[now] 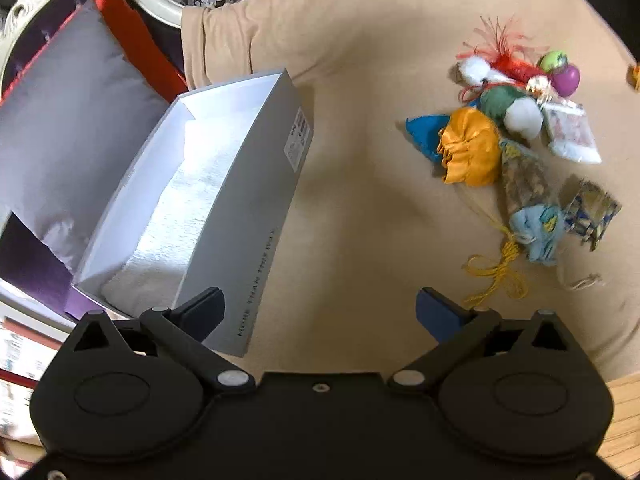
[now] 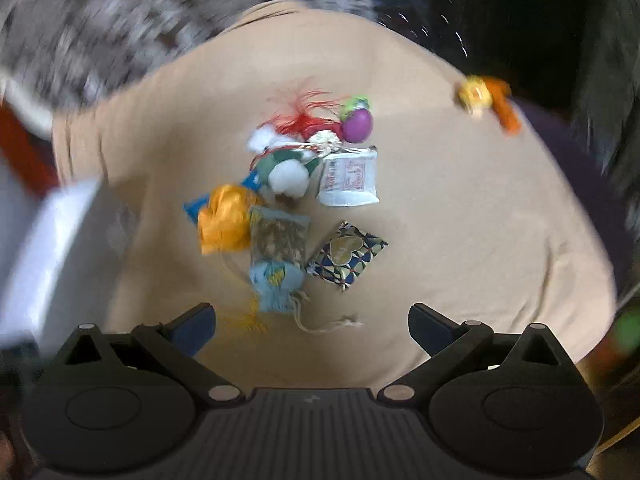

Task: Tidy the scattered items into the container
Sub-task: 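Move both tools over the pile of items on the table, then grasp the patterned snack packet with the heart label with the right tool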

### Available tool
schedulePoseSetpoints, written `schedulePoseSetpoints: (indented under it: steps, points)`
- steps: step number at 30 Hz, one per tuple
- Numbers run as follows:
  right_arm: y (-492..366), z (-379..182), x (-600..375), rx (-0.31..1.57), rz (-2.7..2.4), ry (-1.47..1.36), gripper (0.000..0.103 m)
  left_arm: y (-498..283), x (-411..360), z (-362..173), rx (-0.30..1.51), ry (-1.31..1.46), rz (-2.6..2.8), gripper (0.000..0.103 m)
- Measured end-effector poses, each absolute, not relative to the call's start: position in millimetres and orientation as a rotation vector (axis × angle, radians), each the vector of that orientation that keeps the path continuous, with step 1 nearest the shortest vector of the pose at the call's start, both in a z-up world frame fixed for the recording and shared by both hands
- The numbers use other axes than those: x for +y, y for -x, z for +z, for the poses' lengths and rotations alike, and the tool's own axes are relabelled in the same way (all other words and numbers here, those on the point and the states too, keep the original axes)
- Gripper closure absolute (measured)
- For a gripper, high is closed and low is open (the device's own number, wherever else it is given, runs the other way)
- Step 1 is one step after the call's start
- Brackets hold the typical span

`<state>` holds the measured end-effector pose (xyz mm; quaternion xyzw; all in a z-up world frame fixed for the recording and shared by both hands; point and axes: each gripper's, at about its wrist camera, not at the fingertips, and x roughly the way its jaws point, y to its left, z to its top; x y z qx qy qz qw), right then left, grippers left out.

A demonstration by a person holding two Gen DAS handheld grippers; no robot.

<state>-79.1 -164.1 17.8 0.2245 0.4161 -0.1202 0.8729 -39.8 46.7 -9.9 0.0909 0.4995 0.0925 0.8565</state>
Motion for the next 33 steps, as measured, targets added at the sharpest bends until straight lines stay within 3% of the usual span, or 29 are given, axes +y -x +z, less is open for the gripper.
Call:
schedulePoseSetpoints:
  steps: [3,9,13,18,19,23,30,33]
  points:
    - [76,-3,-201,0.869,-0.382,-0.569,0.001,38,58,-6,1.044,-0.093,0.155,0.004]
    - [40,-38,-236,0.965,-0.424,-0.501,0.006,29,61,4,0.957,0.018,0.138,0.004]
    - [13,-60,-255,1.012,-0.301,-0.706,0.022,18,45,5,0.897,0.005,0.125,0.004]
    - [-22,-80,-257,1.043,-0.271,-0.856,0.022,12,43,-1,0.916,-0.011,0.124,0.004]
    - [-29,-82,-253,1.046,-0.278,-0.834,0.025,11,45,-1,0.919,-0.003,0.123,0.004]
    - [-54,-91,-237,1.107,-0.292,-0.765,0.051,11,53,-2,0.923,0.035,0.137,0.004]
    - [-80,-112,-215,1.145,-0.381,-0.737,0.046,12,66,-3,0.941,0.116,0.137,0.005]
    - [-88,-111,-210,1.113,-0.413,-0.71,0.05,12,65,-3,0.939,0.106,0.135,0.005]
